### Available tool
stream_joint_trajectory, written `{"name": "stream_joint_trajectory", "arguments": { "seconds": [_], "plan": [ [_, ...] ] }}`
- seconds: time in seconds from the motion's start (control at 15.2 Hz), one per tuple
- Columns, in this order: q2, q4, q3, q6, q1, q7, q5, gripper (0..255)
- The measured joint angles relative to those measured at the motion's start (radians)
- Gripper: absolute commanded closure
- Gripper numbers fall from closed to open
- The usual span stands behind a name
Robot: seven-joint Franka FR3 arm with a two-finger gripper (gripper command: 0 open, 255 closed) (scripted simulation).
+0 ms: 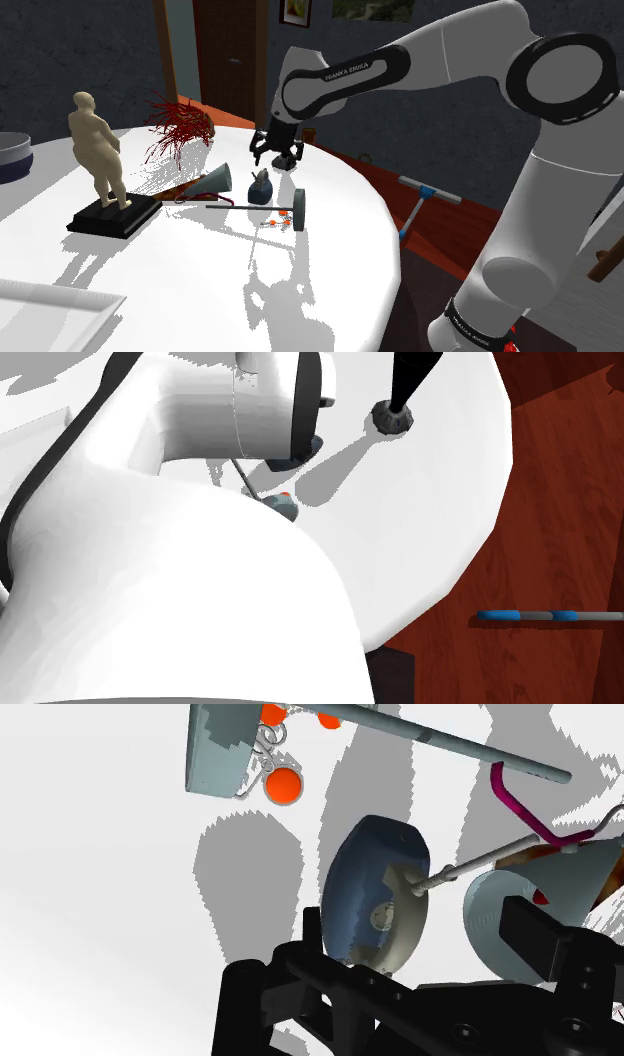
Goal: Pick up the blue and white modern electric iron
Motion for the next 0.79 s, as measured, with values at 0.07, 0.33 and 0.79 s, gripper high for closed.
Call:
{"name": "stream_joint_trajectory", "arguments": {
  "seconds": [0.07, 0.33, 0.79],
  "plan": [
    [0.036, 0.024, 0.001, 0.017, 0.005, 0.03, -0.014, 0],
    [0.153, 0.124, -0.009, 0.044, 0.019, 0.109, -0.053, 0],
    [0.207, 0.098, -0.015, 0.126, 0.023, 0.121, -0.068, 0]
  ]
}}
